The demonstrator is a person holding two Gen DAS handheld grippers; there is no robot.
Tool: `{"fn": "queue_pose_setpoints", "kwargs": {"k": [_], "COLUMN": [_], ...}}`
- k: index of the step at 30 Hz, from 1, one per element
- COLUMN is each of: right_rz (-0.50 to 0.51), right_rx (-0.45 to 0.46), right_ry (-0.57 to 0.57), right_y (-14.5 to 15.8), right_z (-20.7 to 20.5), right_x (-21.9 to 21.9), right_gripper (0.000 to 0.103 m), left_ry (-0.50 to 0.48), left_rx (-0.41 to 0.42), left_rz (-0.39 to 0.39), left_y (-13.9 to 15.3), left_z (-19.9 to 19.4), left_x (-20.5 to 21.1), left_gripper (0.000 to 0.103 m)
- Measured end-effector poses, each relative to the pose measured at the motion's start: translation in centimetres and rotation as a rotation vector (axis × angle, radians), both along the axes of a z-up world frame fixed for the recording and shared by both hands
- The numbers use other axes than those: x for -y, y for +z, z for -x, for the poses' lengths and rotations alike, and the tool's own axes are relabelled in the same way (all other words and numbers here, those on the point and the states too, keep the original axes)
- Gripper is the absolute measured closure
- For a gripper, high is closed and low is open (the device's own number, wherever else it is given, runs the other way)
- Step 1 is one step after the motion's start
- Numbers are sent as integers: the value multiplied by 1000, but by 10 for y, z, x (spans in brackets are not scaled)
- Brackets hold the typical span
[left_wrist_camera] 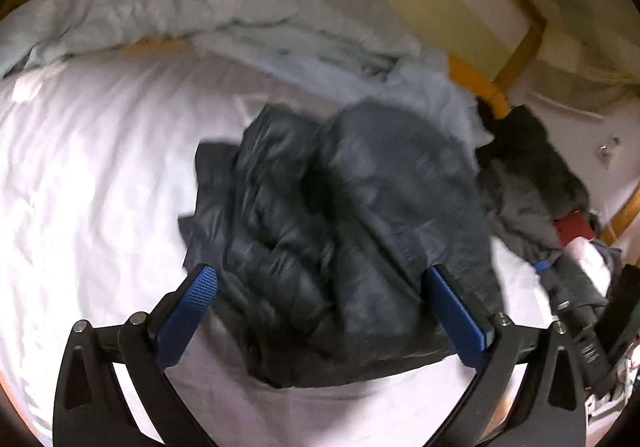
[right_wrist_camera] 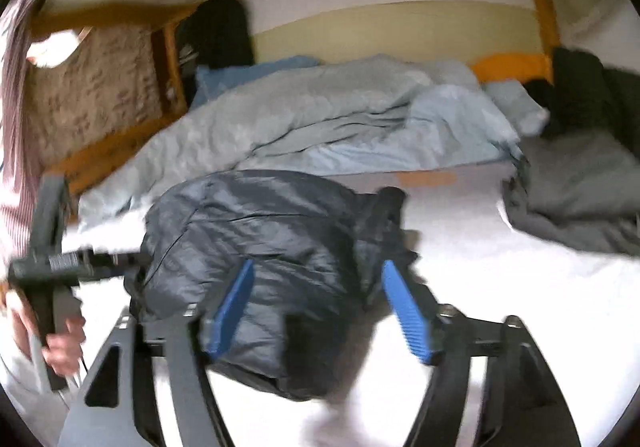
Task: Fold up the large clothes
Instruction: 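Grasp the folded jacket with both grippers and lift it off the bed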
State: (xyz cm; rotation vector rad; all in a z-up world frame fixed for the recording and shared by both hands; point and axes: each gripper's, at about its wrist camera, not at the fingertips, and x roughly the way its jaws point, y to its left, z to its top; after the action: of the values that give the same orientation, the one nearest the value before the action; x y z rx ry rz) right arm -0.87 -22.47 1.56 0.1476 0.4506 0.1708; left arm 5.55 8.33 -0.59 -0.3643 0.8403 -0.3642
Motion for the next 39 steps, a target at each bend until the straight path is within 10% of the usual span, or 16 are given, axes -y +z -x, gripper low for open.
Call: {"fn": "queue_pose_setpoints", "kwargs": {"k": [7,10,14,23,28,39], "right_rz": [60,4,-121,-99,23,116], "right_rx": [-138,-151,-251,-270,-210,-120], "right_ry": [48,137,173,124,128,105], "right_y": [-33,-46,-69,-85,-77,-48], "right_z": [-25,-27,-44,-52,-43,-20], "right_x": [-5,-13,-11,-16,-27,-35], "right_gripper": [13,13,10,13,46,60], "left_ry": [18,24,11,11,8,-6], "left_rx": [-189,-151,-119,78,174,283], "left_rz": [220,157,190,-68,-241,-286], "left_y": [-54,-51,-48,-23,-14,-9], "left_z": [-6,-3,-1,19,23,33], "left_x": [-10,-1,3,39,73,68], "left_gripper": [0,0,26,41,48,59]}}
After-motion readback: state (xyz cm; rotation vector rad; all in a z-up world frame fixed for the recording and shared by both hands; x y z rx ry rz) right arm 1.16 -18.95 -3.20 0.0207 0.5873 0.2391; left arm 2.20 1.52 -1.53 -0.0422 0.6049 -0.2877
